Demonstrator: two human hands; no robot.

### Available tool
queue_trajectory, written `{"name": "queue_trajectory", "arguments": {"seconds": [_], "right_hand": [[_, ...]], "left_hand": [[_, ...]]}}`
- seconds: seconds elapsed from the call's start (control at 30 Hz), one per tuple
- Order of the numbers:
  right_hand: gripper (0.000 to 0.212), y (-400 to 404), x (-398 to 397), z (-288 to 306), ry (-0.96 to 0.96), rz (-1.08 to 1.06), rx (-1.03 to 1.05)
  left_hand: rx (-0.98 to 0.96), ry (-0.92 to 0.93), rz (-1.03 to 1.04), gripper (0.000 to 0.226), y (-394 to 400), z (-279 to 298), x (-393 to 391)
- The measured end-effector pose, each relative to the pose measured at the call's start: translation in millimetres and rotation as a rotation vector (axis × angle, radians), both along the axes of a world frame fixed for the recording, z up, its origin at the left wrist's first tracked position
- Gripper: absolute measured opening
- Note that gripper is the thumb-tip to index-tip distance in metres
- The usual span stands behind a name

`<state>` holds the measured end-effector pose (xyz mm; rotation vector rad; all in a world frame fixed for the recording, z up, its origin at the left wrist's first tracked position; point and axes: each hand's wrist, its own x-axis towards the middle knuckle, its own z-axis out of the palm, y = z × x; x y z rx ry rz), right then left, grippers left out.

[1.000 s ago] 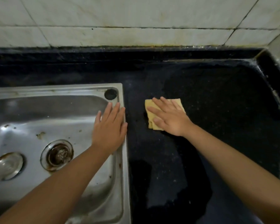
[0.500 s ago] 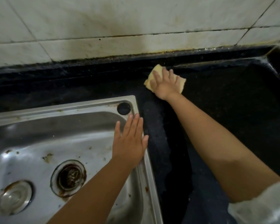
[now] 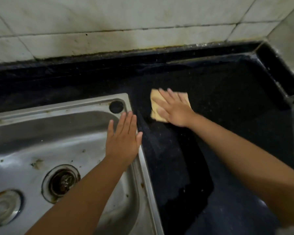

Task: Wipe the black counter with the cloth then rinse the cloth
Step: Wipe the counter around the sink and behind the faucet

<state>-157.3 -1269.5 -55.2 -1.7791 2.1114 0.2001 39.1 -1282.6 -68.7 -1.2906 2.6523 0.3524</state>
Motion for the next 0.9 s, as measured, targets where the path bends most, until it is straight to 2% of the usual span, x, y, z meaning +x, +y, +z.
{"name": "queue_trajectory", "arguments": {"seconds": [0.1,0.27,0.4,0.5,0.6,0.67,0.77,0.83,0.9], "right_hand": [[0.049,-33.8,18.3,-7.5,-0.021,-0.079,-0.046],[0.049,5.6,48.3,-6.6,-0.023,0.111,-0.036],[0.05,66.5,64.0,-6.9,-0.051,0.141,-0.026],[0.064,129.1,70.6,-11.7,-0.091,0.163,-0.079],[0.052,204.0,68.4,-16.0,0.034,0.185,-0.127],[0.047,241.2,51.2,-11.0,0.056,0.156,-0.081],[0.058,252.8,4.1,0.3,0.148,0.003,-0.011],[0.069,232.6,-17.1,4.6,0.109,-0.234,-0.042],[0.054,209.6,-10.9,0.4,0.033,-0.431,0.012]], "left_hand": [[0.018,-0.021,0.033,0.055,0.0,-0.4,-2.0],[0.075,0.033,0.033,0.055,0.7,-3.3,-0.6],[0.074,0.028,0.023,0.055,2.1,-0.1,-0.3],[0.044,-0.015,0.013,0.054,2.9,3.8,-2.0],[0.039,-0.084,0.023,0.055,6.8,11.5,-2.2],[0.029,-0.079,0.056,0.056,13.2,15.8,-1.8],[0.001,-0.027,0.071,0.056,40.1,22.1,2.1],[0.0,0.025,0.076,0.056,67.6,26.5,7.6],[0.018,0.045,0.094,0.055,98.7,28.3,16.2]]}}
